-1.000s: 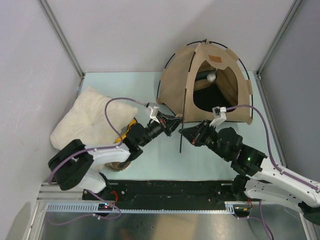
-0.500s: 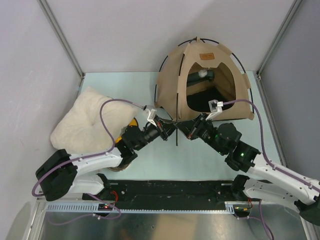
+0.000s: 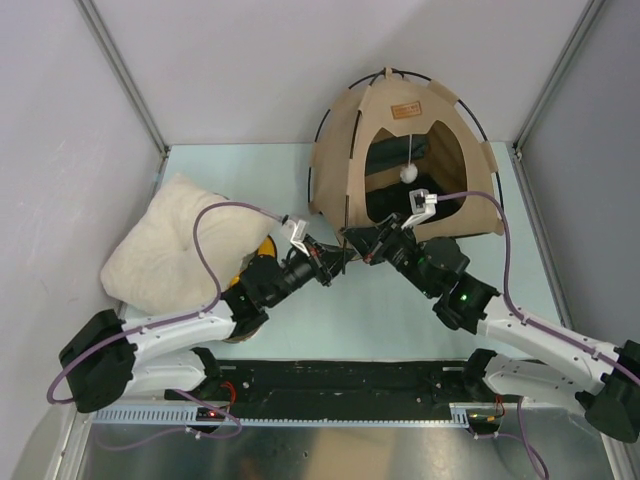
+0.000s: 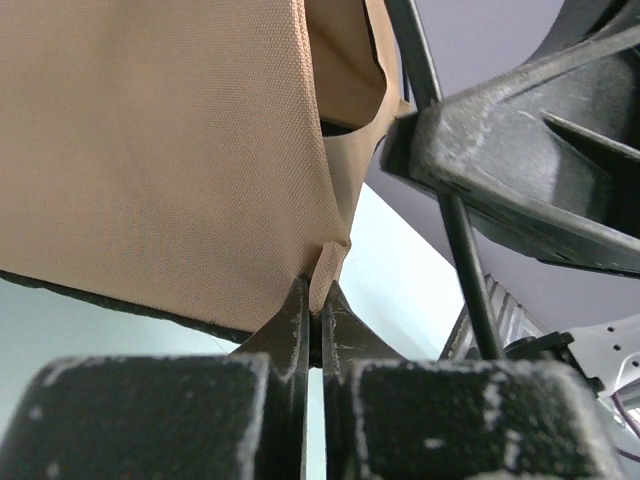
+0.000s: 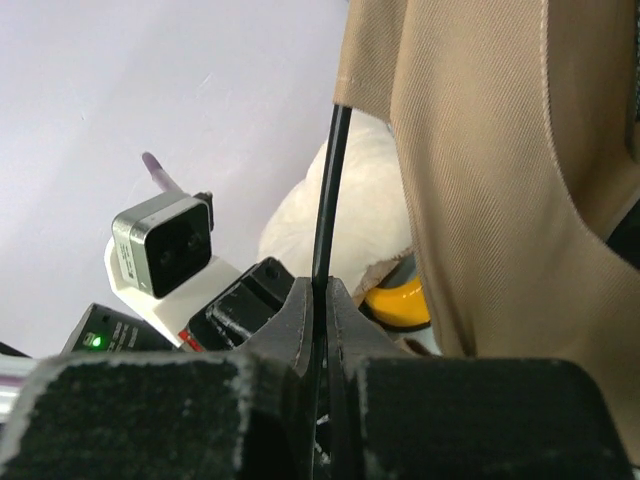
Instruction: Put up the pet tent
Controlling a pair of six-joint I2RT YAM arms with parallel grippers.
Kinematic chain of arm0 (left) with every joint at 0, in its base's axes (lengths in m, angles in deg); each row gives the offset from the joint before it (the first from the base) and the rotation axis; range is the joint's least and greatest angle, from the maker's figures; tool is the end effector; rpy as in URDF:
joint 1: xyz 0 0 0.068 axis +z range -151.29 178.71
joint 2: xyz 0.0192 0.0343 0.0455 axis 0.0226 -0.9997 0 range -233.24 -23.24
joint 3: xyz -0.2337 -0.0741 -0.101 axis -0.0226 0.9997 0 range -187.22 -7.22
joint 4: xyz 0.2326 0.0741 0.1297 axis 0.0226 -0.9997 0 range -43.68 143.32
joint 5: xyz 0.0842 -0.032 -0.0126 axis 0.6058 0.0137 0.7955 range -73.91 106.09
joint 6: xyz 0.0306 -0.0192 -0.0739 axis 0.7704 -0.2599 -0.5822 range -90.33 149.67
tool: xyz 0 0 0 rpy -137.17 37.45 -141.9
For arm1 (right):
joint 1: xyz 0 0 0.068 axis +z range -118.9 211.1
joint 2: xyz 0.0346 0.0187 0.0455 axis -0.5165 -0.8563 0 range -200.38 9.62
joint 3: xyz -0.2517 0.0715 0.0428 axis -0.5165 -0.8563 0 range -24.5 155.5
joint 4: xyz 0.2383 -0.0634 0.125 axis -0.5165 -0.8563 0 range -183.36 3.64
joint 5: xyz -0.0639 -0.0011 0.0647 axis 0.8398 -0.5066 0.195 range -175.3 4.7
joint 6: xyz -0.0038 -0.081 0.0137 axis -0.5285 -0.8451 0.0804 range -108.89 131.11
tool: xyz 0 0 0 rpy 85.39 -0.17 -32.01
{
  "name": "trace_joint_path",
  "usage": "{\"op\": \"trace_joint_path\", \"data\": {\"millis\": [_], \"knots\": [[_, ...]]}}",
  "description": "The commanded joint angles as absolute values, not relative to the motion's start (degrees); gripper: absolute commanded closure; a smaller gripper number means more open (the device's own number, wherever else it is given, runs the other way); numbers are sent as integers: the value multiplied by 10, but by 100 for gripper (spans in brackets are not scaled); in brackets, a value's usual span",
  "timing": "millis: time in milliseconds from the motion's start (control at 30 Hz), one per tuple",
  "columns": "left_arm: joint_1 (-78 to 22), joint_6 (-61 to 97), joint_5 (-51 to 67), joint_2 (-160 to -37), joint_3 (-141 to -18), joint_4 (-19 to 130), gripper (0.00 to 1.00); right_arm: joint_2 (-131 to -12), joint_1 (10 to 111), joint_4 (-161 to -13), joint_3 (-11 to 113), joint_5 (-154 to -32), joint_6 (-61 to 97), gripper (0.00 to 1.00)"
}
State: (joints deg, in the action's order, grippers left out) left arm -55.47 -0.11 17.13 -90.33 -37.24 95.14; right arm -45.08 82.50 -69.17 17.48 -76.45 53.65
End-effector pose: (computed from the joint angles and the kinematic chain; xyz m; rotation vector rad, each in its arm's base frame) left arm 0.1823 -0.2505 0.2521 0.3231 1.5693 -1.1535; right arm 0.1858 0.2151 0.3348 0.0099 1.6162 1.1881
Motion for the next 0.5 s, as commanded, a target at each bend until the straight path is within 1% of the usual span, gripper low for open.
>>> {"op": "trace_joint_path", "data": {"millis": [0, 300, 467], "knots": [[-573, -61, 150, -860, -358, 844, 100, -471, 804, -553, 184, -700, 503, 100], [-572, -197, 157, -837, -366, 743, 100, -509, 804, -515, 184, -697, 478, 100], [-566, -266, 159, -827, -366, 714, 100, -524, 806, -489, 179, -691, 464, 100]]}}
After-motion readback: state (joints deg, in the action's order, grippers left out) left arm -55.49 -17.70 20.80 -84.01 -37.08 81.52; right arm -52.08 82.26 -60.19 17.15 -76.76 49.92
